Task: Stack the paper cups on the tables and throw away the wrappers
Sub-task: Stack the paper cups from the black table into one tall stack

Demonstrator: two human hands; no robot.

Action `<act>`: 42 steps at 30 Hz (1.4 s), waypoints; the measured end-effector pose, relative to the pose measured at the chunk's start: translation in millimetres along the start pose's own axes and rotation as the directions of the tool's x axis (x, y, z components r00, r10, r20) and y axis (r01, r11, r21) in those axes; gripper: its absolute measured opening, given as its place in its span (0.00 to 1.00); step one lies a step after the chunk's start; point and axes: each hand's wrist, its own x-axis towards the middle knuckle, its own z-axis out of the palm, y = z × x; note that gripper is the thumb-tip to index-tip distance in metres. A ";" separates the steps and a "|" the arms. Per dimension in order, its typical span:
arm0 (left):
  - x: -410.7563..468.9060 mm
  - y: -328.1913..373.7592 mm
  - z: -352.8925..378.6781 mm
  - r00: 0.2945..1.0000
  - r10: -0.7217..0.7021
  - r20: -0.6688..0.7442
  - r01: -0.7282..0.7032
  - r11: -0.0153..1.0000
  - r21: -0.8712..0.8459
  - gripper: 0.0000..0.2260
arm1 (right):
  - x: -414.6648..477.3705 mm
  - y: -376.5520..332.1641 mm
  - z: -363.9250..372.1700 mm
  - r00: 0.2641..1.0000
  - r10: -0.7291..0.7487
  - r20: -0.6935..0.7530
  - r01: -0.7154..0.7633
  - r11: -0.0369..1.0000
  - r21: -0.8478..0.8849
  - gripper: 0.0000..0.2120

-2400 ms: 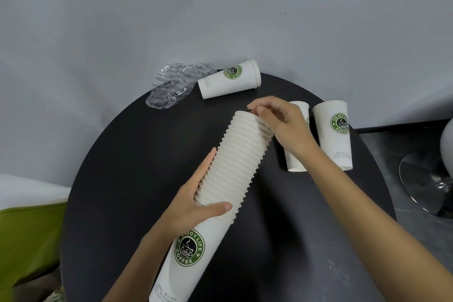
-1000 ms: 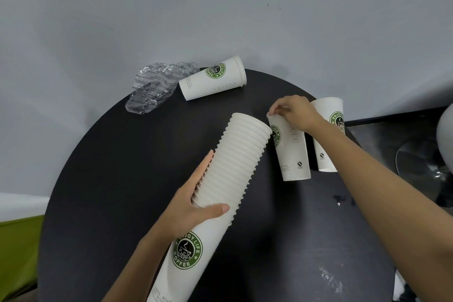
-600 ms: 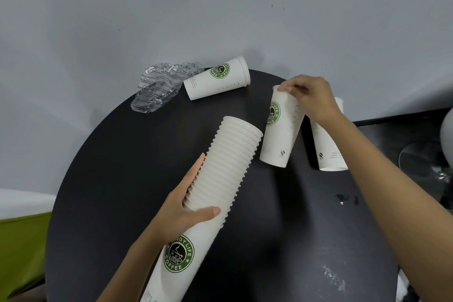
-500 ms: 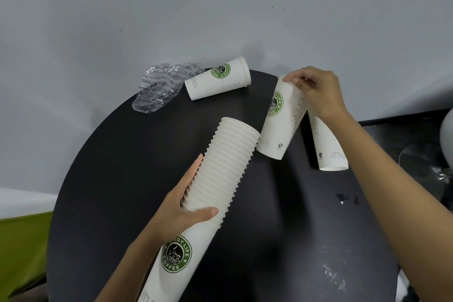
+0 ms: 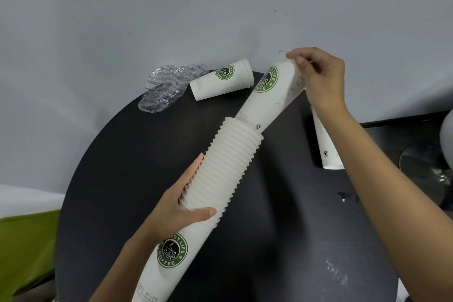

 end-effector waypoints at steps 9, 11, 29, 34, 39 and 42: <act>-1.1 3.1 2.9 0.999 0.033 -0.013 -0.034 0.999 -0.024 0.46 | -35.4 -6.1 24.4 0.976 0.072 0.205 -0.094 0.990 0.104 0.12; -0.5 3.3 3.9 0.999 0.037 -0.015 -0.038 0.998 -0.044 0.45 | -43.9 -8.3 28.6 0.965 0.062 0.256 -0.090 0.991 0.100 0.12; 1.0 5.7 6.3 0.998 0.045 0.042 -0.039 0.991 -0.131 0.46 | -85.4 -15.9 48.4 0.925 0.171 0.340 -0.205 0.976 0.067 0.09; 2.0 8.9 9.4 0.997 0.060 0.047 -0.053 0.990 -0.134 0.47 | -85.5 -17.7 48.9 0.928 0.171 0.332 -0.205 0.976 0.071 0.09; 3.4 9.7 11.3 0.998 0.065 0.024 -0.062 0.990 -0.126 0.47 | -86.5 -16.8 48.0 0.934 0.153 0.324 -0.187 0.980 0.074 0.08; 4.1 9.4 12.7 0.997 0.068 0.027 -0.064 0.990 -0.123 0.46 | -88.0 -14.1 46.9 0.934 0.153 0.323 -0.183 0.981 0.065 0.09</act>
